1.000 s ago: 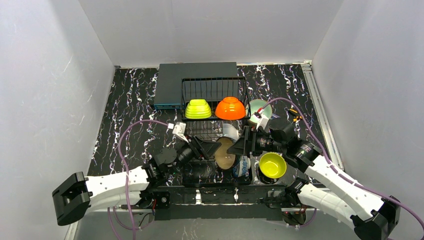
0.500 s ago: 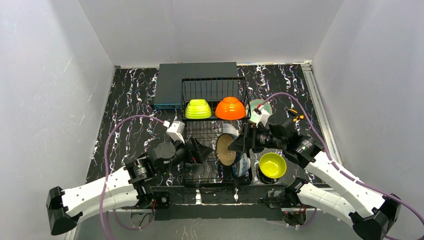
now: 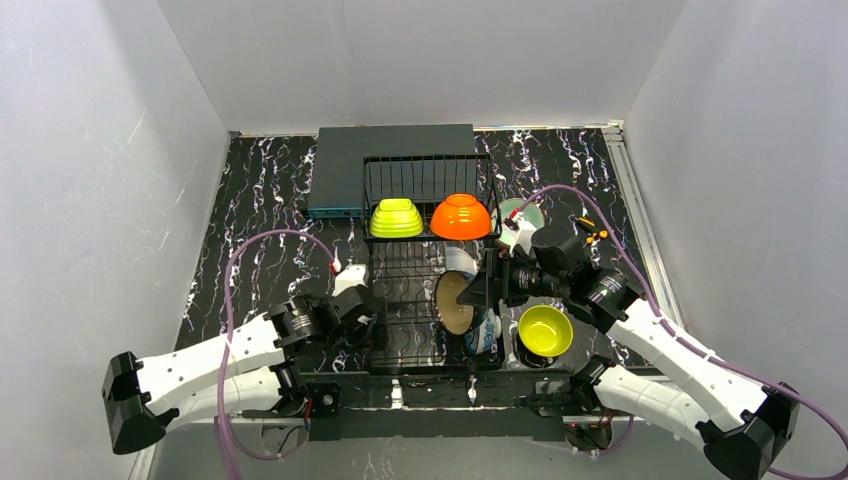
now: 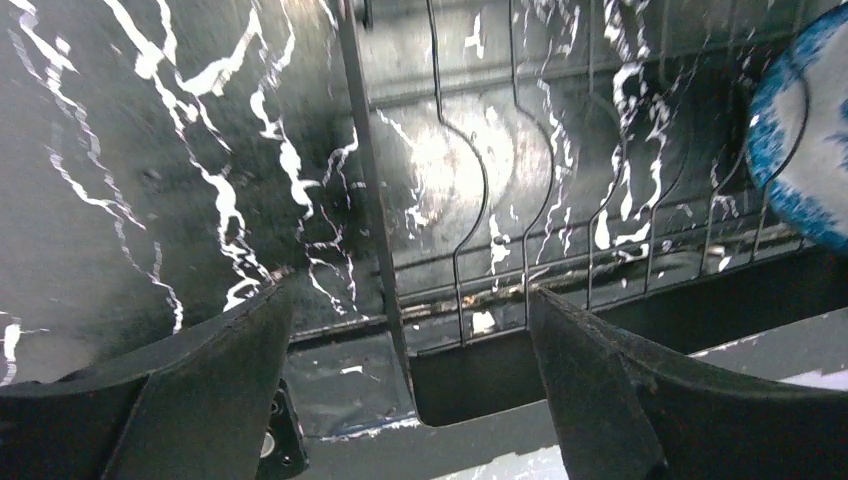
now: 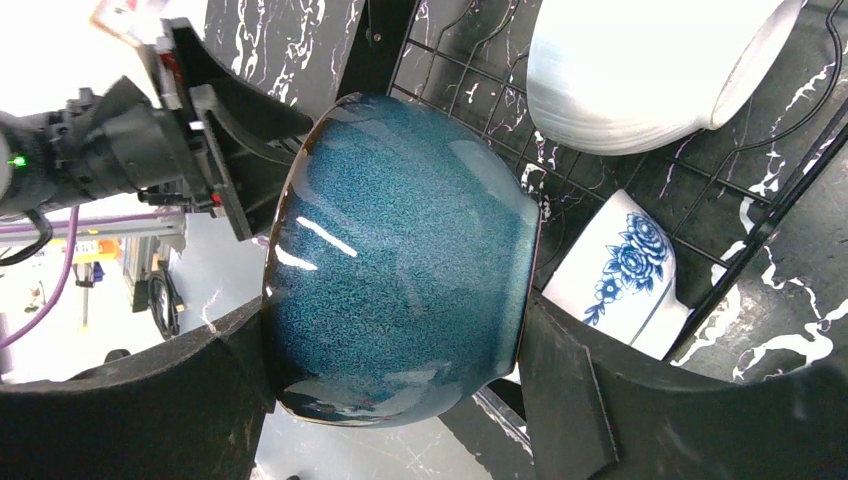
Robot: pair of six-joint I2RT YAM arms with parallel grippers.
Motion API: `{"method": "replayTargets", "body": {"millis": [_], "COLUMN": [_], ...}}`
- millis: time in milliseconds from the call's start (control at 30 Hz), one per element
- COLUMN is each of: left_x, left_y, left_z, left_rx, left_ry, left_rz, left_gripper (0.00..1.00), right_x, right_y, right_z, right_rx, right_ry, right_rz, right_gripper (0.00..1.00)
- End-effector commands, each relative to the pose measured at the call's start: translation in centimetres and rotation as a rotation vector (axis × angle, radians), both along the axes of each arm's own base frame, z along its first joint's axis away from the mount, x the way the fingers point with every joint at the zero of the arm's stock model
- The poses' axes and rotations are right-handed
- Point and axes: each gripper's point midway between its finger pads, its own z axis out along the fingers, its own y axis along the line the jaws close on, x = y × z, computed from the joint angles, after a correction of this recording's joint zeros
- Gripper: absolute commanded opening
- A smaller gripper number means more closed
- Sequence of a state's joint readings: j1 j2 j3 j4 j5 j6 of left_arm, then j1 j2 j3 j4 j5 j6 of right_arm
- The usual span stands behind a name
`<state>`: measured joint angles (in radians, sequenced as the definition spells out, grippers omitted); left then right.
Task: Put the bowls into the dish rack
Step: Adjust the dish rack at the center of the board.
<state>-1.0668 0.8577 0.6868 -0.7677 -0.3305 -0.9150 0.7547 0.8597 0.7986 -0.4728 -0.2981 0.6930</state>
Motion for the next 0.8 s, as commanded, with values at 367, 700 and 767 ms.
{"method": "replayTargets", "body": {"millis": [367, 700, 767], "left_x": [-1.6, -0.5, -0.3], "left_y": [-11.1, -12.6, -12.0], "left_z": [-0.1, 0.6, 0.6], "left_rx": [-0.437, -0.491, -0.476], "left_ry": [0.177, 0.149, 0.135], "left_rz": [-0.117, -0.091, -0.076], "left_gripper": [0.57, 0.54, 0.6], "right_x": [0.5, 0.3, 0.2], "right_y": [-0.2, -1.8, -2.1], "right_z": [3.1, 1.2, 0.6], "right_rx": [0.005, -0.097, -0.113], "right_ry": [-0.126, -0.127, -0.119], "right_rz": [0.032, 0.025, 0.023], "right_gripper": [0.01, 0.01, 0.01]}}
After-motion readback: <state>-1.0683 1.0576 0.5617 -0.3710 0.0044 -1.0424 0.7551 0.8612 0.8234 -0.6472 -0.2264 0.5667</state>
